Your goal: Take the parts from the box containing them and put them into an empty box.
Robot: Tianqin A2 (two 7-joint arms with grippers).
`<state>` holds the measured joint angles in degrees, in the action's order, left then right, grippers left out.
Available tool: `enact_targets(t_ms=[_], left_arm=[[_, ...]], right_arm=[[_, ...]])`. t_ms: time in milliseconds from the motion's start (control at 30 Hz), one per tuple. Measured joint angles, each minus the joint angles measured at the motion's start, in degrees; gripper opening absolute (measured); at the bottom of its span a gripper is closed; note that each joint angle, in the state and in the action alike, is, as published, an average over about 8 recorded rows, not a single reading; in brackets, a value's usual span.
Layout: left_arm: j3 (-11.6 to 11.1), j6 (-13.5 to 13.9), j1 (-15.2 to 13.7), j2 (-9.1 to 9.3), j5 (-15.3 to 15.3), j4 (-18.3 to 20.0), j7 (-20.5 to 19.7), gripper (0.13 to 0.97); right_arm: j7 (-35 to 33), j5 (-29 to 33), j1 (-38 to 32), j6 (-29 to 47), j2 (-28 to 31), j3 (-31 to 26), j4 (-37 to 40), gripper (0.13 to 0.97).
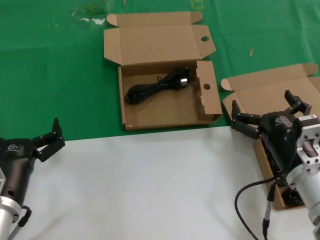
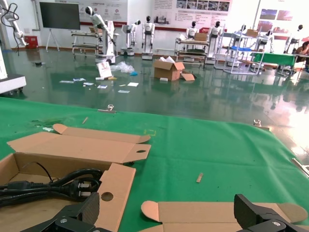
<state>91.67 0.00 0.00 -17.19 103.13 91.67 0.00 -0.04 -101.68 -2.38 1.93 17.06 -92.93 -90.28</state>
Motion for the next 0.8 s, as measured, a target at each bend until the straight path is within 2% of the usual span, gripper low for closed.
enact_targets(t_ms=[800], left_arm=[[0.00, 0.00, 0.00, 0.00, 0.00, 0.00, 0.00, 0.966]], right_arm=[[0.00, 0.00, 0.00, 0.00, 0.00, 0.00, 0.00, 0.966]])
